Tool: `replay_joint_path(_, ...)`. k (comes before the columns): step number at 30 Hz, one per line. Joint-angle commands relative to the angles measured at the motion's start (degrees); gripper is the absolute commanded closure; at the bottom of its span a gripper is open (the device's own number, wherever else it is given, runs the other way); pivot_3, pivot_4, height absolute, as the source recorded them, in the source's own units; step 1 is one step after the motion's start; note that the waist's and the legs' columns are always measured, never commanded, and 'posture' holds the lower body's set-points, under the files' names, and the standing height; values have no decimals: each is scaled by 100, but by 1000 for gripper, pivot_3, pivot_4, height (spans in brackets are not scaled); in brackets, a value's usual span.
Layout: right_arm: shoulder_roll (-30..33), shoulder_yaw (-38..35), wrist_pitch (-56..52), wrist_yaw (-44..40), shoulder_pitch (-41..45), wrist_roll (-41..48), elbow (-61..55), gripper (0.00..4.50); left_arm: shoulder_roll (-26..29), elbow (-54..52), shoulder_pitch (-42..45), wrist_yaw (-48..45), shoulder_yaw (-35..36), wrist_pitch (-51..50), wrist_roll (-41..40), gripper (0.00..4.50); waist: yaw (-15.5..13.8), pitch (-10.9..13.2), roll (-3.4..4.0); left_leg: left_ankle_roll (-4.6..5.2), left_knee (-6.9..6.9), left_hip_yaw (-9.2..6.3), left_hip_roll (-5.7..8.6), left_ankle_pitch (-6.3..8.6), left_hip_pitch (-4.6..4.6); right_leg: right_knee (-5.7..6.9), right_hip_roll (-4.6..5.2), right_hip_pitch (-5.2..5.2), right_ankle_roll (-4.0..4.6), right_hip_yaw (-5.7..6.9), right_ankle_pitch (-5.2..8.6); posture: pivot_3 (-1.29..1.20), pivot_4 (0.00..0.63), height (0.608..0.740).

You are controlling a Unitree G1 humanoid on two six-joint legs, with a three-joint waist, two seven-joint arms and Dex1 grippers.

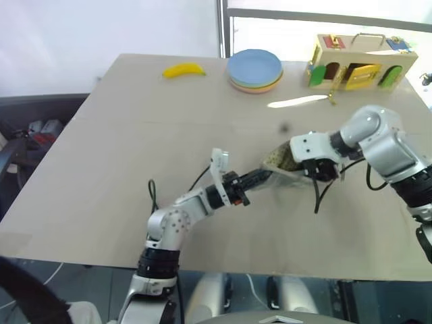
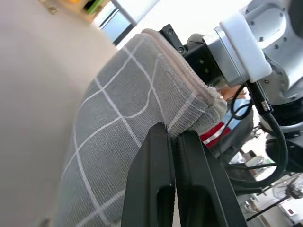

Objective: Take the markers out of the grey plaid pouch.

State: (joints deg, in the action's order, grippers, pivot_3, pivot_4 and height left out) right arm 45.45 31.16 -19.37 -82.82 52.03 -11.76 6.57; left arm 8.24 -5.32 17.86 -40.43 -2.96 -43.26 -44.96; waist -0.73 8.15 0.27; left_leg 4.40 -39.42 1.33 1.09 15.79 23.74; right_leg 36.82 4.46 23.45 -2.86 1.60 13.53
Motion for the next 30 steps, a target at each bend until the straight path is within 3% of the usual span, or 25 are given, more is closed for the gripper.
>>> replay_joint_path(1,-155,66,398,248,-97,-228,476,77,146,-180,-148,-235,-206,313,286,4500,3,0,0,0,0,0,0,0,-1,0,0,-1,0,-1,0,0,150,740)
replay_joint_path(4,-285,32,545,316,-170,-253,621,77,203,-106,-237,-286,-272,437,436,4500,4,0,0,-1,1,0,-1,-1,-2,0,0,-1,0,0,0,0,150,740)
replay_joint_path(5,-300,26,610,331,-205,-277,651,648,209,-95,-261,-295,-277,468,466,4500,3,0,0,-2,1,-1,-2,-1,-3,0,0,-1,0,0,0,0,150,740)
replay_joint_path(6,-317,15,687,352,-225,-293,677,852,202,-78,-275,-292,-252,474,463,4500,4,0,0,-4,1,-1,-3,-2,-3,1,0,-1,0,0,0,0,150,740)
replay_joint_path(10,-345,-79,702,316,-262,-245,566,2658,229,4,-294,-325,-203,525,501,4500,22,-2,-1,-6,1,-1,-3,-3,-5,2,3,-2,1,0,0,0,150,740)
replay_joint_path(13,-326,-136,722,288,-298,-254,510,3551,231,56,-282,-348,-214,560,536,4500,28,-4,-9,-7,2,-4,-8,-3,-33,0,9,-28,2,1,0,0,150,740)
replay_joint_path(30,100,-725,-58,-137,-279,325,-495,3568,232,345,-166,-462,-213,637,654,4500,6,-3,-9,-7,7,-5,-9,-2,-21,0,22,-14,4,-9,0,0,150,740)
